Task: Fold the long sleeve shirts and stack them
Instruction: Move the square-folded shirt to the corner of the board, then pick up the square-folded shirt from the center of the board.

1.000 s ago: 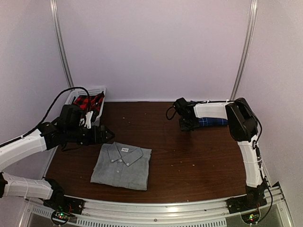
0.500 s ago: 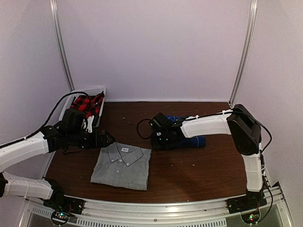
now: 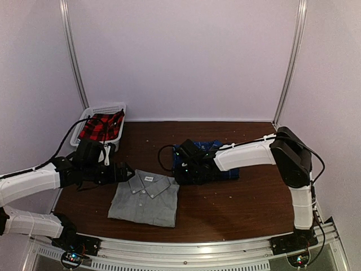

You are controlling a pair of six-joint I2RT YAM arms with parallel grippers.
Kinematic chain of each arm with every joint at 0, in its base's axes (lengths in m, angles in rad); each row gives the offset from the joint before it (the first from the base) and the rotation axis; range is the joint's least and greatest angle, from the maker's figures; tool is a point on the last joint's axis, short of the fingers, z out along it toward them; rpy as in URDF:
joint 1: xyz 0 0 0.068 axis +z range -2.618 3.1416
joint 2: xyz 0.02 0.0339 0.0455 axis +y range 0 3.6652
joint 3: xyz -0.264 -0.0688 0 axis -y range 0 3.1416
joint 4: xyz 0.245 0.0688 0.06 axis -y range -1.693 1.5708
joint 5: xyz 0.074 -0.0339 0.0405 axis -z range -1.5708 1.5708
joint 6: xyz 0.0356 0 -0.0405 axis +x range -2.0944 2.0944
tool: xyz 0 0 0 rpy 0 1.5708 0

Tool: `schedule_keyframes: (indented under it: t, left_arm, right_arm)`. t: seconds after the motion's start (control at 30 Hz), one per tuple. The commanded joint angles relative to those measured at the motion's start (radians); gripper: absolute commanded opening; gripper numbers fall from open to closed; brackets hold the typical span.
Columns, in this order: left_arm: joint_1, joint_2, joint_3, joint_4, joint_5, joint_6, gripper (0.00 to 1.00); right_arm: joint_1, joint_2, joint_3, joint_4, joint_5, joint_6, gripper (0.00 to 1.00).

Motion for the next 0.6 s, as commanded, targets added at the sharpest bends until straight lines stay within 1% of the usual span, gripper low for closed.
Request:
schedule_keyframes:
  t: [0.0, 0.1, 0.27, 0.47, 0.57]
  left_arm:
    - [0.004, 0.008, -0.039, 0.026, -0.140, -0.039, 0.98]
    - [0.006, 0.016, -0.057, 0.021, -0.179, -0.049, 0.98]
    - [0.018, 0.044, -0.074, 0.005, -0.213, -0.072, 0.98]
    - [0.027, 0.037, -0.131, 0.019, -0.176, -0.101, 0.96]
    - [0.027, 0.021, -0.174, 0.051, -0.124, -0.114, 0.94]
  right_arm:
    - [0.007, -0.114, -0.058, 0.064, -0.017, 0.013, 0.37]
    - [0.021, -0.170, -0.126, 0.094, -0.030, 0.030, 0.41]
    - [0.064, -0.230, -0.235, 0.140, -0.046, 0.066, 0.43]
    - [0.099, -0.237, -0.312, 0.210, -0.081, 0.104, 0.43]
    - [0.110, -0.214, -0.315, 0.232, -0.098, 0.109, 0.43]
